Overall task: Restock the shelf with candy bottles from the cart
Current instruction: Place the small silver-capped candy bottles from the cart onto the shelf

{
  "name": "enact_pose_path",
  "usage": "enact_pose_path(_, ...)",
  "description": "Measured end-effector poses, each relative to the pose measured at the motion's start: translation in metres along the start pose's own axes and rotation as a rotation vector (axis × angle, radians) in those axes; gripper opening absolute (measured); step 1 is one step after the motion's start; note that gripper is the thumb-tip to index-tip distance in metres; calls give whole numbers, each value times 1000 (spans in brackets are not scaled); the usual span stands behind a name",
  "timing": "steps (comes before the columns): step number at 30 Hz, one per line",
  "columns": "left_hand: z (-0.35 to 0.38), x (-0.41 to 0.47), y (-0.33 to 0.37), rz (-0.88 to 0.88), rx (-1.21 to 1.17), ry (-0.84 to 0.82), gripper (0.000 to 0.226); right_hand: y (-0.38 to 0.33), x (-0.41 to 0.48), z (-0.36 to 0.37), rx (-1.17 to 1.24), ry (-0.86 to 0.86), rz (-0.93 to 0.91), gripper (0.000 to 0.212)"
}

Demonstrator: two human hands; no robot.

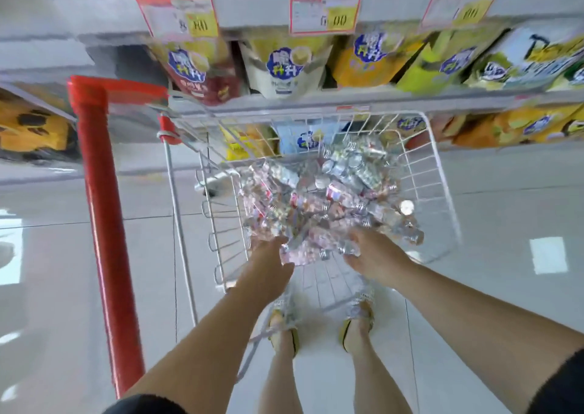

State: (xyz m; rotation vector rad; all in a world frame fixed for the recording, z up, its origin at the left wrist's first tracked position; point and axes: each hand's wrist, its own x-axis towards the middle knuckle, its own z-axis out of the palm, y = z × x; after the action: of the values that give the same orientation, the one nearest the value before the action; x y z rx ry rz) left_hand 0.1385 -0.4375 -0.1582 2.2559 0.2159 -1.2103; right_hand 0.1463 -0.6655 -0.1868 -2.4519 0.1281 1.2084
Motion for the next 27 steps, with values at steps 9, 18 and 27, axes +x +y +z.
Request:
enact_pose_path(9,8,15,-26,-14,91,-53,61,-9,31,17,105,-45,57,40)
enact_pose_path(18,-26,-32,-7,135,-119,90,50,-56,-26,-58,534,-85,-75,41)
enact_pose_path(27,-153,-144,108,445,-472,57,49,-145,-158,-202,626,104,-247,49)
